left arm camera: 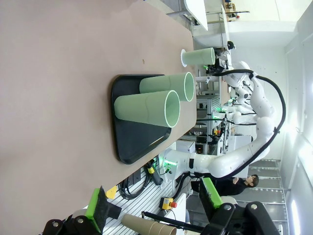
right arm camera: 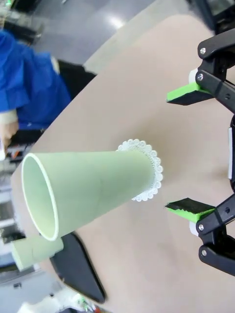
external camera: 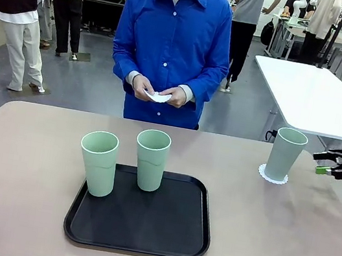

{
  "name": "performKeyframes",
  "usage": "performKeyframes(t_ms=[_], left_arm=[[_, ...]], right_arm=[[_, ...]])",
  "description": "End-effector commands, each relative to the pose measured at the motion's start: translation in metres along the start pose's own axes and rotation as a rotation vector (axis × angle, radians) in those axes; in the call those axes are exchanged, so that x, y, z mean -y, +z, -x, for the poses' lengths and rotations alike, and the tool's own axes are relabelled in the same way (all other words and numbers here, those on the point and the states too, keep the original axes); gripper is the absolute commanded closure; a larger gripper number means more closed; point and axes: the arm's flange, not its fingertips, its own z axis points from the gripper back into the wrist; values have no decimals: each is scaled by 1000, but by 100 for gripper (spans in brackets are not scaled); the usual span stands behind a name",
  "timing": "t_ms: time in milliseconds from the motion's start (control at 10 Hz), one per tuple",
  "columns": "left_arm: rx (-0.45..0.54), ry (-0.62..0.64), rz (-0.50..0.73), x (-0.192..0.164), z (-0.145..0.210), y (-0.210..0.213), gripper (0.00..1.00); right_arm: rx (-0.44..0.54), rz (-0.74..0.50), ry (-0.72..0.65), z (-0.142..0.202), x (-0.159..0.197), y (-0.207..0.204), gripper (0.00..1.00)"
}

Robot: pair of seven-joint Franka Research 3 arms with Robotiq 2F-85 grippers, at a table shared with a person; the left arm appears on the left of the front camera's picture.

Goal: Place coasters on the table and set cups on them.
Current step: Pick up one Reusable plastic cup and place it on a coaster set by the human.

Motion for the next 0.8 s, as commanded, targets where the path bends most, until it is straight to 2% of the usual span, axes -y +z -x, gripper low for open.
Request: performKeyframes(t_ms=[0,200,500,700], left_arm=[[7,-6,6,1,2,2,0],[7,-6,6,1,2,2,0],[7,-6,6,1,2,2,0],[7,-6,6,1,2,2,0]], right_arm=[[-68,102,-94,-28,-56,2,0],[-139,217,-204,-49,-97,15,0],[-252,261,-306,-89,-151,25,0],[-338,315,-310,-112,-181,18,0]])
